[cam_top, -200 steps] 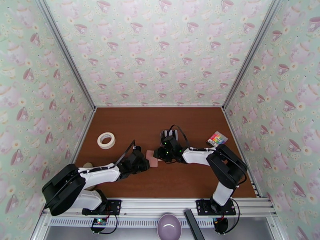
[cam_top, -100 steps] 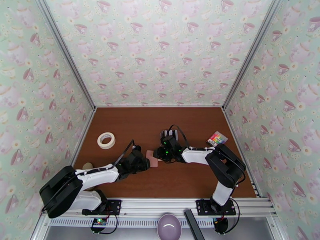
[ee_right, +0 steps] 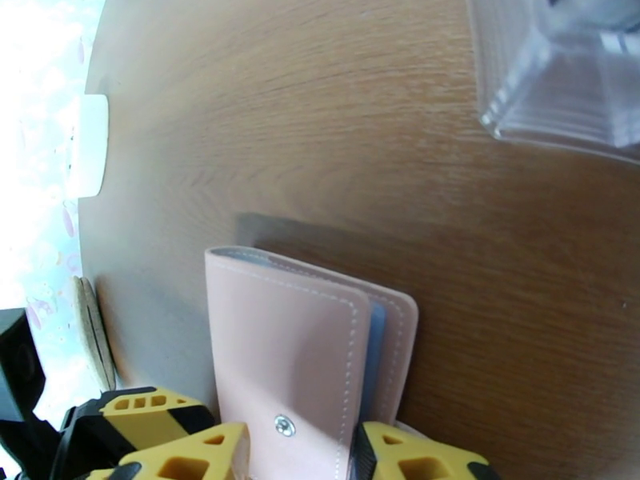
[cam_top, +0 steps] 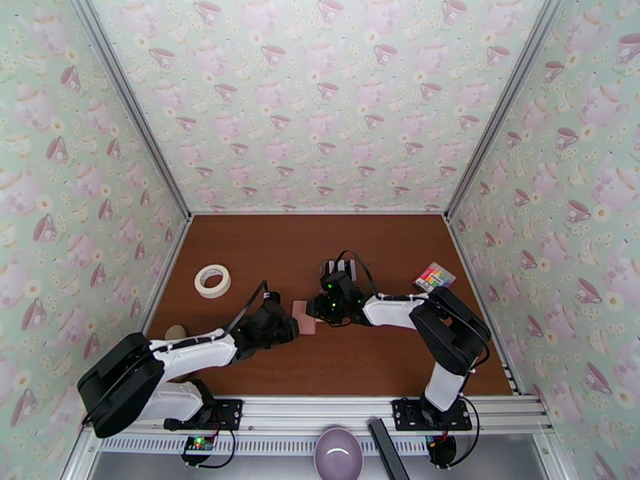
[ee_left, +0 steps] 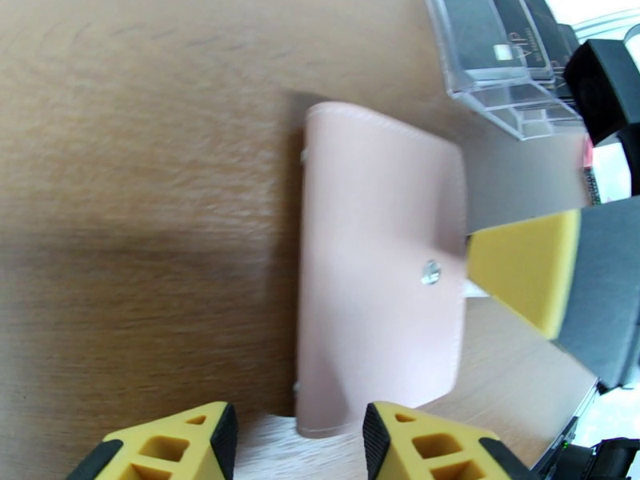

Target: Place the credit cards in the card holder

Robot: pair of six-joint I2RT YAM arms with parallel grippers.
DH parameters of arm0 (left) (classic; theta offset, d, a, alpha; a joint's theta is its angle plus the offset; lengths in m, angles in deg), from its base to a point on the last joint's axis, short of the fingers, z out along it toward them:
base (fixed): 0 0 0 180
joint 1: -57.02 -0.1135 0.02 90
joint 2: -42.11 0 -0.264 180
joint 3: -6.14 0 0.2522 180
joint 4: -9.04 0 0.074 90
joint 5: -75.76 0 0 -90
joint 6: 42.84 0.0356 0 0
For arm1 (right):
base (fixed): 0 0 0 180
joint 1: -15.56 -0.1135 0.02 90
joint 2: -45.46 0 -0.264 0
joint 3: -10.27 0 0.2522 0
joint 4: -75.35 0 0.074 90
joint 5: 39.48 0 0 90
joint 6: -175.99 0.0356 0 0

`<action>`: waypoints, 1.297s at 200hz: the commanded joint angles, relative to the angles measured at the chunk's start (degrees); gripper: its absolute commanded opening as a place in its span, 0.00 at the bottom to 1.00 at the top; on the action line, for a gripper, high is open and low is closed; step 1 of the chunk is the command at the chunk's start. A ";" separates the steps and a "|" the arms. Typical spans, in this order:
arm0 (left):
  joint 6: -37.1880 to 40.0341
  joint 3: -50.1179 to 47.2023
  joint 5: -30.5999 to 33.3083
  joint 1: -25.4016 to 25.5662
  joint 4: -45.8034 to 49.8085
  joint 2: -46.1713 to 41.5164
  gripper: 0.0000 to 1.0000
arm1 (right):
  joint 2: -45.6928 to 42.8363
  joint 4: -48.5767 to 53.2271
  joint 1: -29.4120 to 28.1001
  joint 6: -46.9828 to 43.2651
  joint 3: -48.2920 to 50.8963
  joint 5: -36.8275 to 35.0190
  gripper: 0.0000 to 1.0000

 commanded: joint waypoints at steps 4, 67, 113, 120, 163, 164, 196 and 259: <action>-0.71 -0.60 0.44 -0.52 -0.25 -1.37 0.48 | 1.21 -1.57 0.09 0.65 -1.11 1.74 0.41; -0.34 -1.05 0.44 -0.81 1.97 -5.32 0.48 | -2.17 -6.00 -0.19 4.11 -0.31 4.91 0.41; -0.32 -2.37 1.90 -1.09 6.69 -12.08 0.48 | -2.28 -4.97 -1.88 4.50 -3.04 5.43 0.40; -0.40 -2.59 2.13 -1.20 7.55 -13.30 0.48 | -2.09 -4.91 -2.25 4.69 -3.49 5.44 0.41; -0.12 -4.24 3.27 -2.33 13.15 -20.72 0.49 | -1.17 -4.46 -4.31 5.39 -6.70 5.35 0.41; -0.14 -4.31 3.31 -2.37 13.26 -20.89 0.49 | -1.12 -4.38 -4.39 5.41 -6.75 5.35 0.41; 0.68 -5.10 2.74 -3.75 15.76 -23.85 0.50 | 1.23 -4.32 -5.53 5.99 -9.47 5.71 0.40; 2.17 -6.58 0.24 -5.10 13.34 -30.03 0.51 | 4.63 -5.08 -6.33 6.73 -11.37 6.23 0.40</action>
